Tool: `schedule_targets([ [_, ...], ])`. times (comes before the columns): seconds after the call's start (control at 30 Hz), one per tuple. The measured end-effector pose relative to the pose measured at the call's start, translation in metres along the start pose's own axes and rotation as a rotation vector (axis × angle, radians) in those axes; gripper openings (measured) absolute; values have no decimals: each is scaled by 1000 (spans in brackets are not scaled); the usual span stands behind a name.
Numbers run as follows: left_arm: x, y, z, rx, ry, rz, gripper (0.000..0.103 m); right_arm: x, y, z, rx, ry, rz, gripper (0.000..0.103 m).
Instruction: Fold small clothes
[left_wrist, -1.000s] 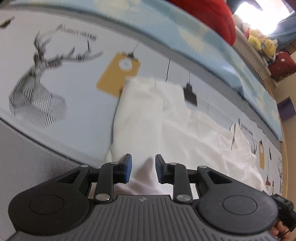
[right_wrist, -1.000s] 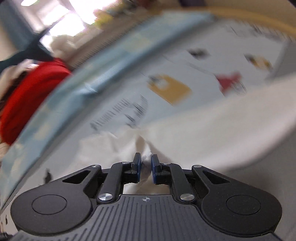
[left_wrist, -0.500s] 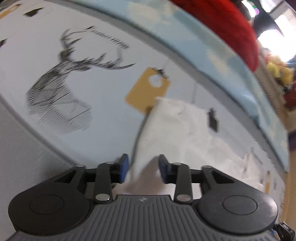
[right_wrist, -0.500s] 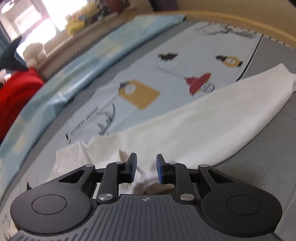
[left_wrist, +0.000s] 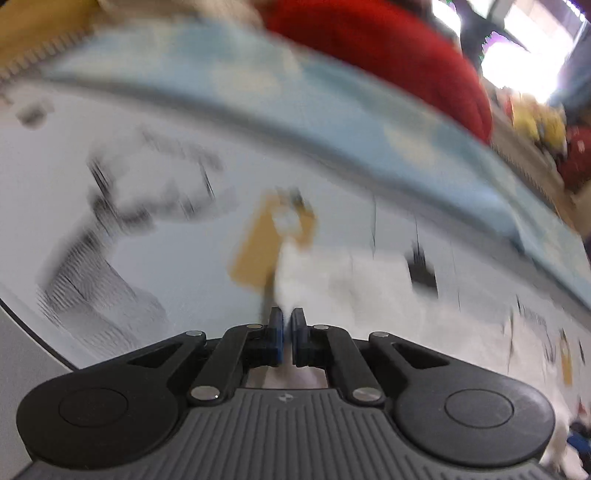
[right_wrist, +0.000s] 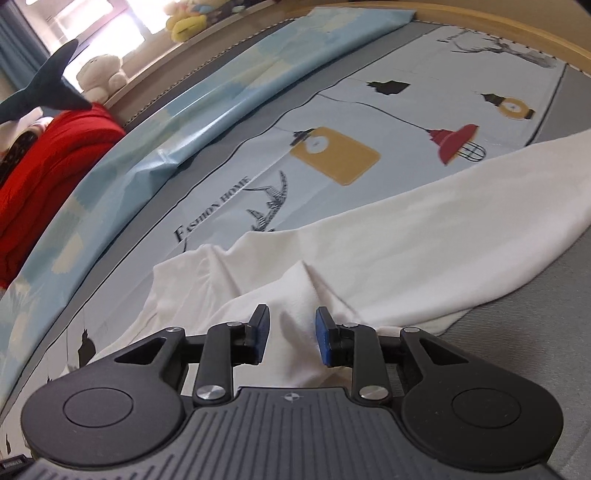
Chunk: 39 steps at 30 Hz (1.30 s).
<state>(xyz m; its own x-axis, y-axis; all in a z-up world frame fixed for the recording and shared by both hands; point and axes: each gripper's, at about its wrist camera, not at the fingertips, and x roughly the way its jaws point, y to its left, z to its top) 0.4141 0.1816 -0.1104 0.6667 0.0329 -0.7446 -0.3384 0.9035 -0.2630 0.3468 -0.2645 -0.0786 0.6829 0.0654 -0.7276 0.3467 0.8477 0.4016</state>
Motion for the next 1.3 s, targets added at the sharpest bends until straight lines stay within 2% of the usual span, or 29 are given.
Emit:
schedule_targets([
  [0.07, -8, 1, 6, -3, -28, 8, 6, -1, 3, -1, -8, -3, 10, 29],
  [0.13, -4, 3, 6, 7, 13, 41, 9, -1, 4, -1, -10, 0, 15, 29],
  [0.2, -2, 6, 5, 7, 58, 109, 14, 1, 3, -2, -5, 9, 12, 29],
  [0.23, -5, 8, 4, -2, 65, 104, 14, 2, 2, -2, -1, 16, 10, 29],
  [0.4, -22, -5, -4, 28, 154, -72, 15, 1, 4, -4, 0, 21, 9, 29],
  [0.47, -20, -4, -11, 51, 216, -102, 16, 0, 6, -5, -4, 25, 13, 29],
  [0.53, -11, 0, -21, 64, 300, -68, 16, 1, 7, -6, -8, 40, 21, 29],
  [0.6, -1, 14, -32, 80, 382, 27, 14, 2, 7, -8, -12, 59, 12, 29],
  [0.63, 0, 21, -34, 77, 397, 40, 13, 2, 7, -8, -12, 66, 2, 29],
  [0.7, -6, 27, -31, 60, 396, 31, 14, 2, 5, -9, -10, 77, -12, 29],
  [0.77, -21, 22, -25, 94, 340, 65, 15, 0, 4, -9, -5, 78, -19, 29],
  [0.83, -31, 17, -19, 85, 294, 10, 15, -3, 4, -8, -6, 75, -16, 29],
  [0.9, -30, 15, -22, 62, 320, -56, 18, -7, 5, -8, -11, 69, -10, 29],
  [0.93, -24, 15, -27, 65, 346, -43, 18, -9, 5, -8, -12, 68, -4, 29],
  [1.0, -11, 20, -37, 88, 401, 40, 16, -12, 3, -7, -6, 68, 9, 30],
  [1.1, -16, 15, -34, 82, 381, 50, 18, -16, -2, -3, 6, 56, 43, 30],
  [1.13, -23, 9, -32, 90, 361, 43, 18, -17, -3, -2, 6, 49, 54, 30],
  [1.2, -37, -5, -26, 101, 324, 2, 27, -20, -4, 0, -10, 37, 84, 30],
  [1.3, -57, -25, -18, 84, 291, -73, 30, -18, -5, 1, -35, 55, 135, 35],
])
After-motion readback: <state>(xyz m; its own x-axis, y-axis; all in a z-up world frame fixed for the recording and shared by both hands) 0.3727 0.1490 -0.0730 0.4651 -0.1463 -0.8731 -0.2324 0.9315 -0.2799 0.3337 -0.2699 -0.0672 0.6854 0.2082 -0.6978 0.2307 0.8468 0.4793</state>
